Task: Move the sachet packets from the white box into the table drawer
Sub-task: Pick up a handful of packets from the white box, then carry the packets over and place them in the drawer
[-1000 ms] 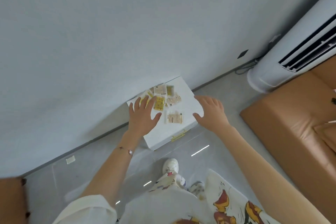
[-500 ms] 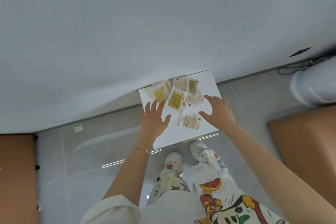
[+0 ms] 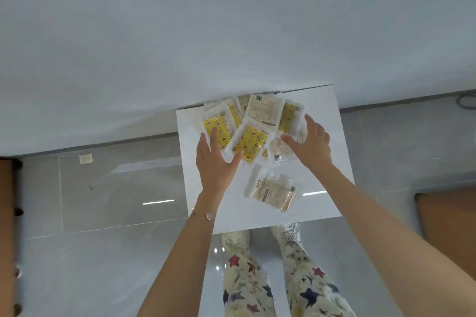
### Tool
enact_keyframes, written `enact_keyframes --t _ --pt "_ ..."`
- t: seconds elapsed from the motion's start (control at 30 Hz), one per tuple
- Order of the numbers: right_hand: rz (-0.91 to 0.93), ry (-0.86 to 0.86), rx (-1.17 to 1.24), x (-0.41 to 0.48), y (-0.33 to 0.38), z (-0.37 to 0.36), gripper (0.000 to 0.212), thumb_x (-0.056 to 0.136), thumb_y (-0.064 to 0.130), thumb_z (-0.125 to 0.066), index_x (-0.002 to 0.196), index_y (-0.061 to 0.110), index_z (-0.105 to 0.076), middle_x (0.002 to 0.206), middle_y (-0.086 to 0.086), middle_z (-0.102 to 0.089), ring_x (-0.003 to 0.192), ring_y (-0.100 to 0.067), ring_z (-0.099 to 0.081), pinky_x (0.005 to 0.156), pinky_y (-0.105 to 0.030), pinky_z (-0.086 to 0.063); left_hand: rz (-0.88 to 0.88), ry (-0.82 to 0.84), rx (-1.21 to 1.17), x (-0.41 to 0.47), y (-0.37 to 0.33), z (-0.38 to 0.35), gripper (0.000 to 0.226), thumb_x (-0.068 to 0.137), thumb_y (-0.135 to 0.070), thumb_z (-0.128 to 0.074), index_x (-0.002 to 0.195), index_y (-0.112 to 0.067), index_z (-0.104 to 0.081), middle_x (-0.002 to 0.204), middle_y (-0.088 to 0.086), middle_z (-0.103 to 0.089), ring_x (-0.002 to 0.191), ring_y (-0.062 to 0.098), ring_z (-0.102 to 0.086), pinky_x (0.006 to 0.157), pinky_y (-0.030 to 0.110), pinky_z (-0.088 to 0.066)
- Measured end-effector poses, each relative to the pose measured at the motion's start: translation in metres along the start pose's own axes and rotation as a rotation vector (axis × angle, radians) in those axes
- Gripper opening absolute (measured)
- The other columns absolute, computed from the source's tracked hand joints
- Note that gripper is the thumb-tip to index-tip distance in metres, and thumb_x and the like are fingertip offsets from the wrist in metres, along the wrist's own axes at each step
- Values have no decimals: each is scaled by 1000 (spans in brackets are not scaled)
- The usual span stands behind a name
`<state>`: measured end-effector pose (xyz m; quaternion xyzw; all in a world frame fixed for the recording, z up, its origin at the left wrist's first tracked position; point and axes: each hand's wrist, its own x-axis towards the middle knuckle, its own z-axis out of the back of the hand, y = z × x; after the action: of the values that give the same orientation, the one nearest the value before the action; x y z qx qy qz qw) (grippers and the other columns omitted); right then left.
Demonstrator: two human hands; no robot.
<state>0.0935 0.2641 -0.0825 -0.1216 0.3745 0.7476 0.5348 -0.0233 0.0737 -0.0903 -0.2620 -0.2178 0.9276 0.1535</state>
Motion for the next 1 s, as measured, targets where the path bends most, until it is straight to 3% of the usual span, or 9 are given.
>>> enact_keyframes --t 0.13,0.27,0.4,0.57,0.67,0.73,0.8,0.83,1.0 --pt "-64 -19 128 27 18 -20 95 78 65 -63 151 30 -14 153 -7 -26 140 -32 -22 107 -53 -28 123 -64 -198 27 -19 -24 109 72 -63 -71 154 -22 -12 161 12 -9 149 26 -6 119 47 -15" --pt "-102 -56 146 48 39 -29 101 74 68 -64 151 32 -9 152 -8 -21 137 -30 -24 105 -48 -26 211 -108 -172 36 -25 -42 120 63 -63 -78 154 -24 -9 160 17 0 147 33 -6 115 51 -13" --pt "-131 -32 177 61 50 -30 104 73 52 -75 151 32 -9 143 -10 -24 129 -28 -32 103 -42 -26 207 -271 -240 38 -11 -40 107 68 -51 -80 151 -18 -21 147 13 -34 135 33 -28 106 54 -27" --pt "-152 -17 373 54 42 -23 101 75 29 -80 150 35 -12 142 -10 -32 122 -34 -44 106 -51 -37 311 -241 -410 38 1 -30 94 71 -32 -83 145 -9 -28 133 11 -43 126 27 -40 103 46 -34" --pt "-126 -34 471 47 32 -20 93 78 20 -77 148 36 -18 134 -6 -48 122 -33 -49 97 -50 -48 310 -248 -469 36 6 -26 51 74 -25 -81 106 -6 -46 99 0 -43 98 23 -44 87 39 -45" --pt "-97 -44 518 43 27 -19 85 81 15 -74 145 37 -23 112 1 -59 104 -23 -60 76 -31 -58 274 -268 -501 33 8 -23 41 77 -20 -77 94 -9 -42 89 -3 -43 90 20 -45 77 34 -45" --pt "-39 -31 526 38 23 -18 79 83 10 -71 142 38 -27 94 11 -57 81 -7 -62 48 -11 -48 248 -268 -545 26 8 -21 36 83 -17 -72 102 -13 -41 96 0 -51 89 21 -54 73 31 -49" --pt "-17 -9 526 35 21 -18 77 84 7 -69 141 39 -28 92 12 -56 78 -4 -60 43 -9 -44 245 -261 -549 22 7 -20 36 86 -17 -68 108 -13 -40 99 1 -55 86 22 -58 72 30 -50" --pt "4 101 531 12 16 -11 79 86 8 -67 144 36 -20 95 9 -59 81 -6 -62 54 -19 -49 305 -241 -563 1 10 -6 45 90 -21 -64 125 -12 -37 101 -2 -56 79 21 -60 71 30 -49"
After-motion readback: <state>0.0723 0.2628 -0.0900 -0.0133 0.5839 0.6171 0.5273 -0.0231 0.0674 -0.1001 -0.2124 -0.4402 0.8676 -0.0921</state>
